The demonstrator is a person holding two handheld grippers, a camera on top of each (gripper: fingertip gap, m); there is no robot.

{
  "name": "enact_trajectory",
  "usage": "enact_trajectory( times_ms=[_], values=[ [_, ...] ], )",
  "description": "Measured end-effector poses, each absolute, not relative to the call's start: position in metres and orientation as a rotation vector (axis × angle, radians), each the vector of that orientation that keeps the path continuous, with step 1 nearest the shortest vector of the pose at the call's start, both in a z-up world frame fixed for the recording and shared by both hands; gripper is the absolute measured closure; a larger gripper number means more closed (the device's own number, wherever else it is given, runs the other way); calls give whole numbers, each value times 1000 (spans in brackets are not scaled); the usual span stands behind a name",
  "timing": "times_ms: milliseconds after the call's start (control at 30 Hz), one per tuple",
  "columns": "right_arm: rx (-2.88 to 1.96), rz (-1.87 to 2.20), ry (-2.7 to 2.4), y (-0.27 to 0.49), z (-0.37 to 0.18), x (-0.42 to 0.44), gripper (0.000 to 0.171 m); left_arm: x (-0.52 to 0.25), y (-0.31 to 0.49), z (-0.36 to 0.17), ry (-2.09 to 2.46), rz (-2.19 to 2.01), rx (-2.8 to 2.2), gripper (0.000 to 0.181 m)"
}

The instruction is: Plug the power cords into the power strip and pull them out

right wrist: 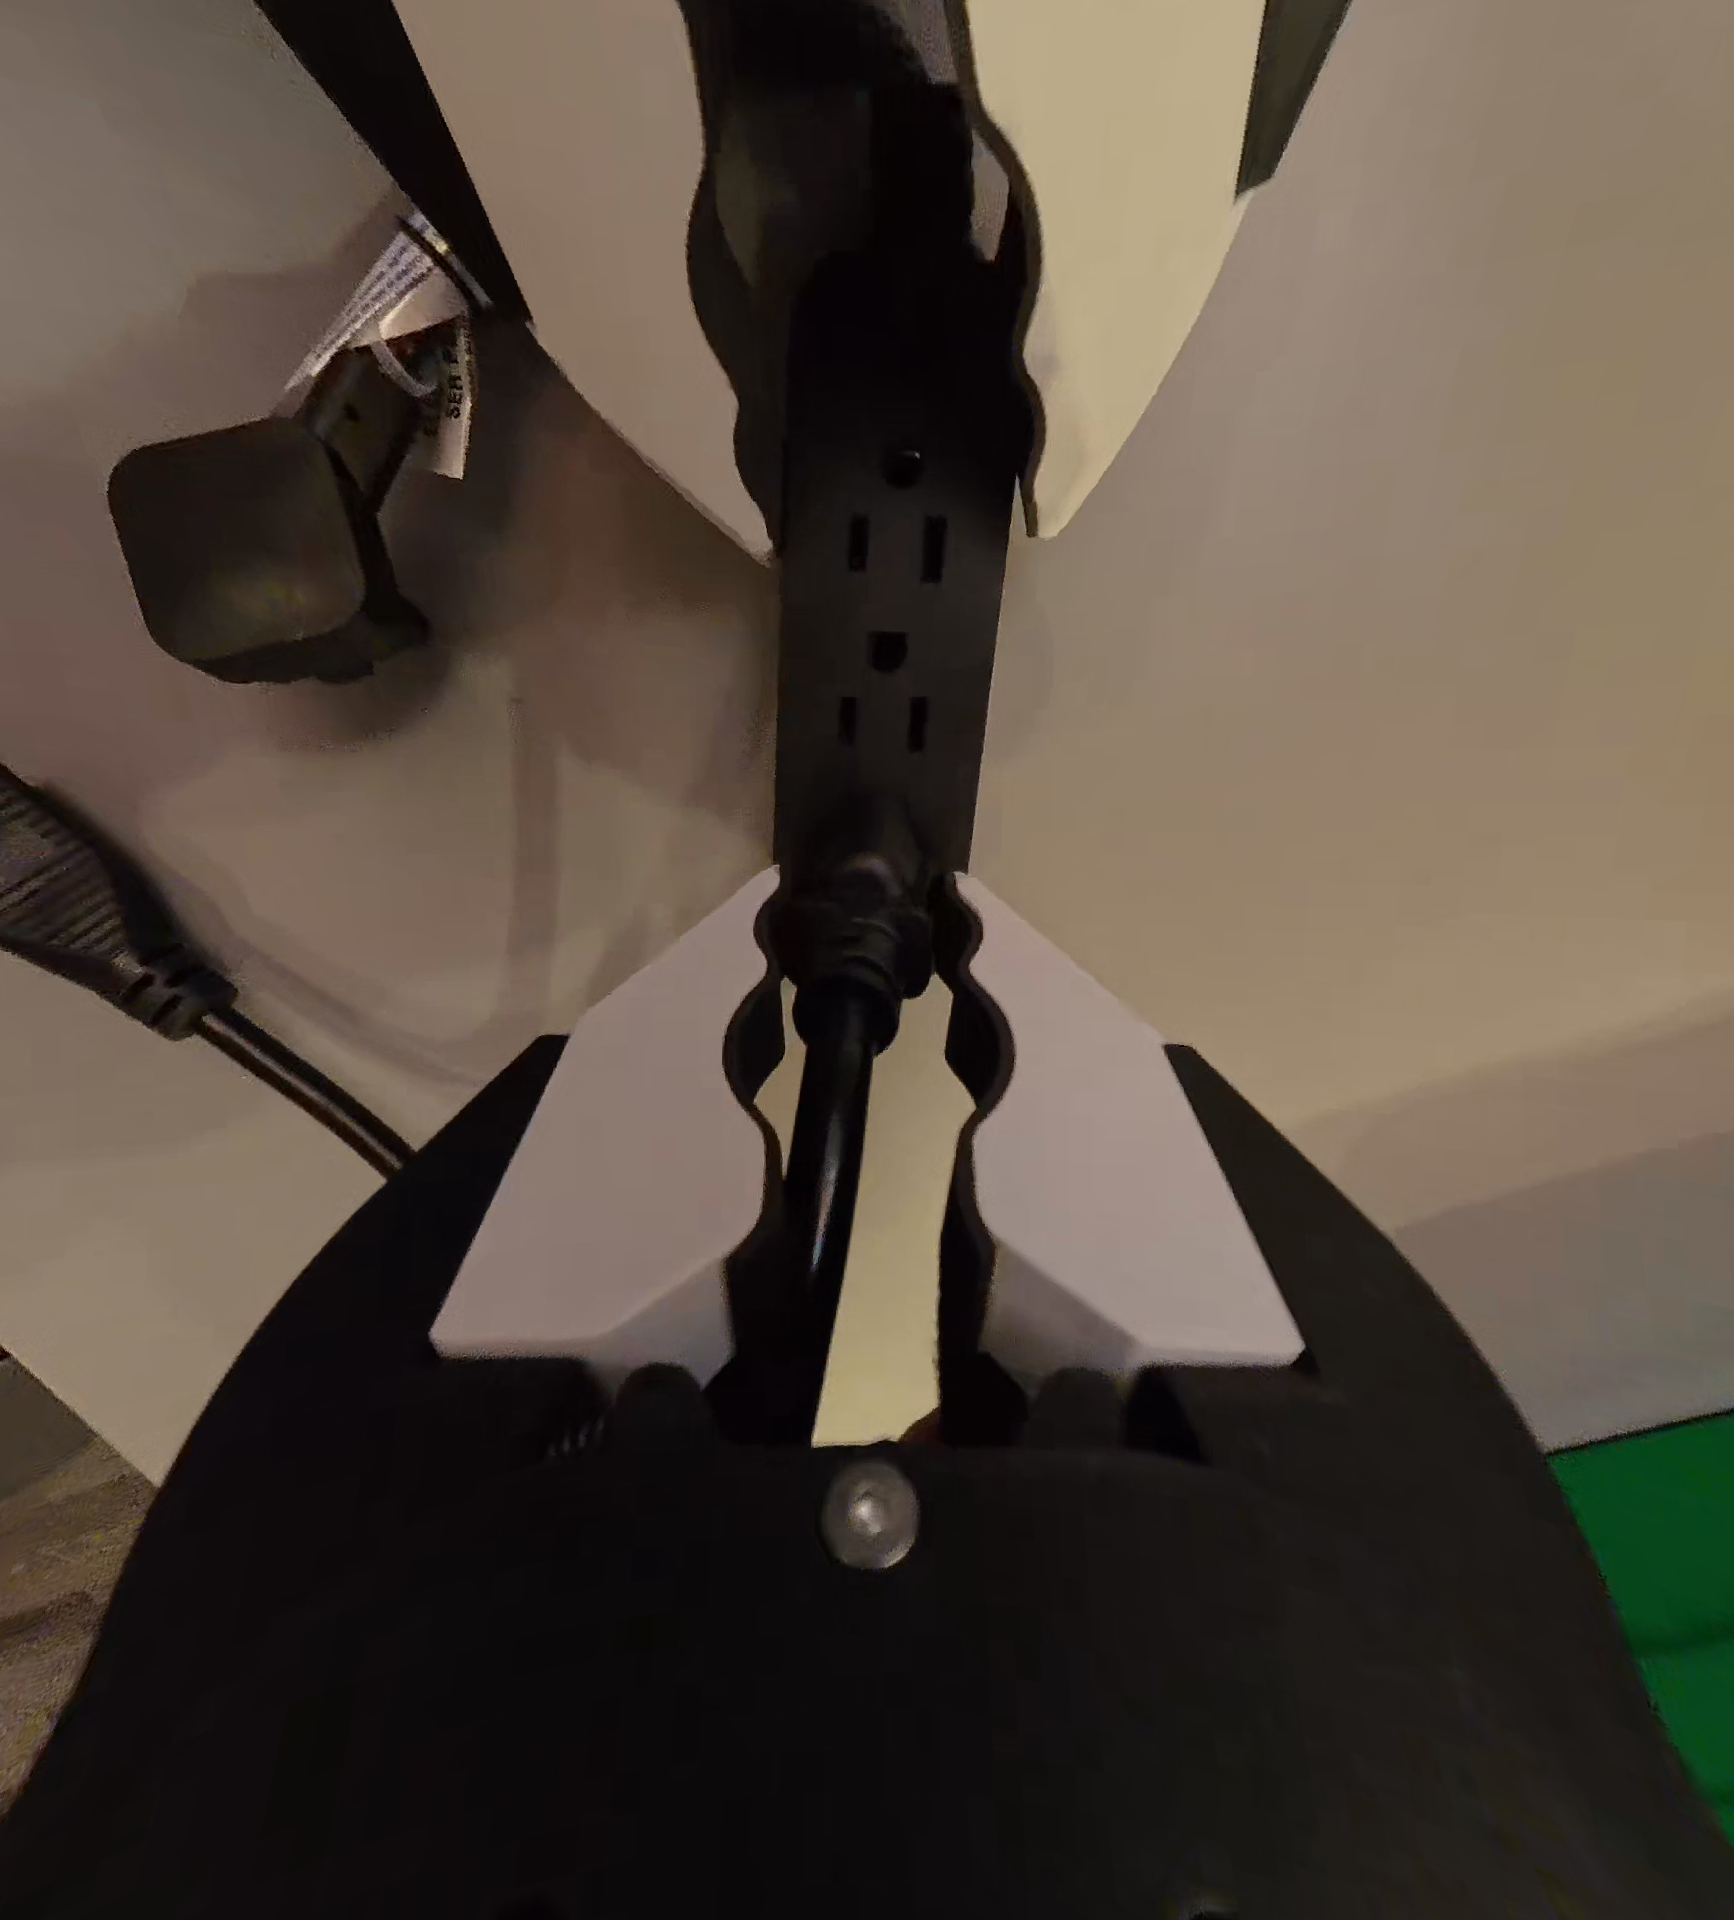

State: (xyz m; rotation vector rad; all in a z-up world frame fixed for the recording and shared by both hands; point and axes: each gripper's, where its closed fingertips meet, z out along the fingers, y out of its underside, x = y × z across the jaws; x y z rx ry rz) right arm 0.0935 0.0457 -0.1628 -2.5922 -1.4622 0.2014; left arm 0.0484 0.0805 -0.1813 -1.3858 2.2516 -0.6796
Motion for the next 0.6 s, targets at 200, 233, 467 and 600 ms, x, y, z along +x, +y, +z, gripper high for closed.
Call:
enact_trajectory(
  times_ms=[200, 233, 467, 600],
  values=[
    [-2552, 257, -1453, 46, -164, 93, 147, 49, 78, -181, 2199, -676, -1361, 138],
    [-2549, 276, -1438, 46, -164, 93, 147, 50, 76, -181, 2197, -676, -1354, 138],
    [-2447, 310, -1499, 45, -163, 96, 148, 53, 71, -171, 2252, -788, -1352, 139],
    [-2384, 302, -1617, 43, -163, 99, 148, 55, 67, -169, 2275, -796, -1332, 137]
  ],
)
